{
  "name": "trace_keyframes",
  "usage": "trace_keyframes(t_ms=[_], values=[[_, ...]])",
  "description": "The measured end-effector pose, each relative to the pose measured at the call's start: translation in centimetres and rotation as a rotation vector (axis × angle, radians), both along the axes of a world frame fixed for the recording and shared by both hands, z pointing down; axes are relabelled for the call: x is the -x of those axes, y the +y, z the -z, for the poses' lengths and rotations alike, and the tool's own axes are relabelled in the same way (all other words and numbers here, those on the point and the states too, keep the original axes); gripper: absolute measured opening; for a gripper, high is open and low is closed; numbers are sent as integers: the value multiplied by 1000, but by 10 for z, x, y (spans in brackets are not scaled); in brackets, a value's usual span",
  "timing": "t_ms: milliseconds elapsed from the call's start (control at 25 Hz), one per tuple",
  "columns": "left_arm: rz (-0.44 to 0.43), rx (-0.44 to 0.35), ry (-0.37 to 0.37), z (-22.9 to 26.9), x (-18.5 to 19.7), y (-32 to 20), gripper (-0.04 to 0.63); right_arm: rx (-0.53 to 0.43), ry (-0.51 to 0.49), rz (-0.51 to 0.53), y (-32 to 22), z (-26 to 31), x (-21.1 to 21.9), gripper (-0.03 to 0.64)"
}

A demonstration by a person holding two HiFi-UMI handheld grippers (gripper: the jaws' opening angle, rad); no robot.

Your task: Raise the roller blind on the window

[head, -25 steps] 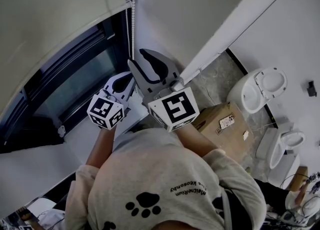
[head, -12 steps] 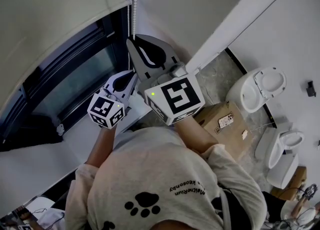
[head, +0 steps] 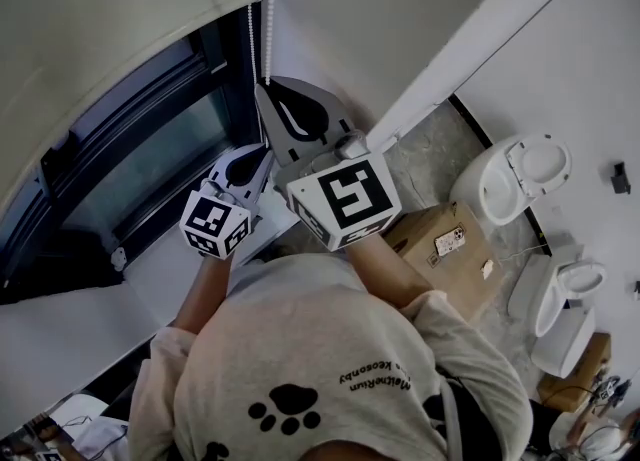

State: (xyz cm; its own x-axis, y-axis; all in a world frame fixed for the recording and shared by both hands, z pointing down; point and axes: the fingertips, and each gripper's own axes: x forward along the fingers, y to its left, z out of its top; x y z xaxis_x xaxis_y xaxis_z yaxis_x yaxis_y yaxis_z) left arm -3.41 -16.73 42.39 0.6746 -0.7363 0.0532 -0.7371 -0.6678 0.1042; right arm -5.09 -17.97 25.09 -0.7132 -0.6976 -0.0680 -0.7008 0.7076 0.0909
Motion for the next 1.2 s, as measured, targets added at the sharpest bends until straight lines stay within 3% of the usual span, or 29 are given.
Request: trace_keyframes(t_ms=[720, 1000, 1200], values=[[61, 20, -67, -69, 3, 0, 8, 17, 20, -39, 1, -73, -5, 11], [55, 14, -59, -75, -1, -1, 8, 4, 2, -46, 0, -80, -7, 11], [56, 34, -92, -89, 0, -1, 8, 23, 21, -53, -2, -94, -6, 11]])
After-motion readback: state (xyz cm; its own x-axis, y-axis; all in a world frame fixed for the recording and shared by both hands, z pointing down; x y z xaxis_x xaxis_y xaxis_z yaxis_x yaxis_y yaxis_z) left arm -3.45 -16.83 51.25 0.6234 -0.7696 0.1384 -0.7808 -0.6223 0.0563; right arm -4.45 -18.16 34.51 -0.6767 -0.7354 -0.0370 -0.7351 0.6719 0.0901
